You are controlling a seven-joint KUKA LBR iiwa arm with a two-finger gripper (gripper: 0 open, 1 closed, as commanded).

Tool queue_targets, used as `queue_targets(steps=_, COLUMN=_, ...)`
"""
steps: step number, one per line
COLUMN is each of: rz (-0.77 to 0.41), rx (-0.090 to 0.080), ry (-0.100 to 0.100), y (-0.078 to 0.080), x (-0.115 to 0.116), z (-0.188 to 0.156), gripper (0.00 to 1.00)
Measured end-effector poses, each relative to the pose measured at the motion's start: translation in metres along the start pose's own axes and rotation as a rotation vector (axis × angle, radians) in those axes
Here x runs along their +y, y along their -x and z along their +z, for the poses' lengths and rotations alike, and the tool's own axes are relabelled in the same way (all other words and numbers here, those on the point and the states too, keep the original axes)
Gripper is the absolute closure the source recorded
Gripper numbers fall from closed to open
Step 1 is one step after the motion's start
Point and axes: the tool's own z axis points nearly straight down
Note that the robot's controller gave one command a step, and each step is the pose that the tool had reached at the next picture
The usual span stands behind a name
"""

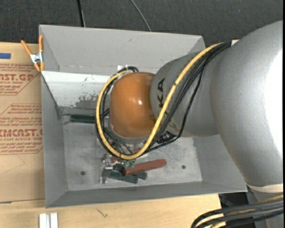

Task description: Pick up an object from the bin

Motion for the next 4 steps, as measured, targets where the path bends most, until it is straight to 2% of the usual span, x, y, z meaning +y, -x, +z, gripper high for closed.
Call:
queue_targets(steps=1, rz=0.000, rx=0.000, ry=0.000, y=0.000, x=0.000, z=0.000, gripper=0.00)
queue_targets(steps=2, rz=-0.354, rx=-0.005, ry=-0.001, y=0.025, x=-0.054, z=0.059, gripper=1.00)
queue_targets(steps=3, rz=-0.353, rx=-0.005, ry=-0.001, y=0.025, x=-0.054, z=0.059, gripper=1.00)
queue_targets(steps=4, rz=-0.408, rx=-0.009, ry=-0.001, y=0.039, x=-0.059, z=-0.133, gripper=1.00)
